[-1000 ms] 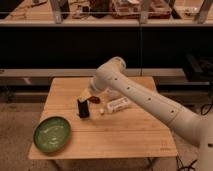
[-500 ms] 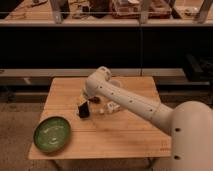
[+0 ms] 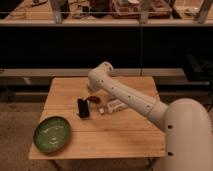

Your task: Drag the pepper across the table

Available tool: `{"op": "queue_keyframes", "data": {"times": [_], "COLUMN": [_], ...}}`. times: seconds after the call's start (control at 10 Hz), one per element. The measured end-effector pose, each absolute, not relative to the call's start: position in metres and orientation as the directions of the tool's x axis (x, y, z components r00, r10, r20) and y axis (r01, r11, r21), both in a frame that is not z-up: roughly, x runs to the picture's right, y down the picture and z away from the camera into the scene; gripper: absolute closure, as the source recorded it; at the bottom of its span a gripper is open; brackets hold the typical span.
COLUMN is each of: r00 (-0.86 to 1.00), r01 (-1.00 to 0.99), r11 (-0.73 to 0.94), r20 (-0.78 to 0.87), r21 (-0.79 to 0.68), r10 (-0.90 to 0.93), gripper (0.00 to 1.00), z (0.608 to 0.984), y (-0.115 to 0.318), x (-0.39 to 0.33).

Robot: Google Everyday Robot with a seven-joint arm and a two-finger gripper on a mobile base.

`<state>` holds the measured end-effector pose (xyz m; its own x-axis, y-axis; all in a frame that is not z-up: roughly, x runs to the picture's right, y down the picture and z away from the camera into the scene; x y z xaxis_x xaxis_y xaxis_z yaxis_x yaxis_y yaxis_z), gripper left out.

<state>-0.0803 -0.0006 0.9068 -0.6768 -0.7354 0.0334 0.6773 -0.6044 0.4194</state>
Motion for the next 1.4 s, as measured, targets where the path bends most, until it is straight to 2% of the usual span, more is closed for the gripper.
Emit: {"op": "queue_keyframes", "data": {"times": [0.6,1.4], "r00": [-0.676,-0.667], "r01": [0.677,0.708], "r11": [-0.594,-0.557], "r20": [0.049,0.153], "r21": [0.434,0.433], "r10": [-0.735,-0.729], "gripper": [0.20,0.20], "z": [0.924,0.959], "y": [-0.006,0.022], "x": [-0.084,-0.066]}}
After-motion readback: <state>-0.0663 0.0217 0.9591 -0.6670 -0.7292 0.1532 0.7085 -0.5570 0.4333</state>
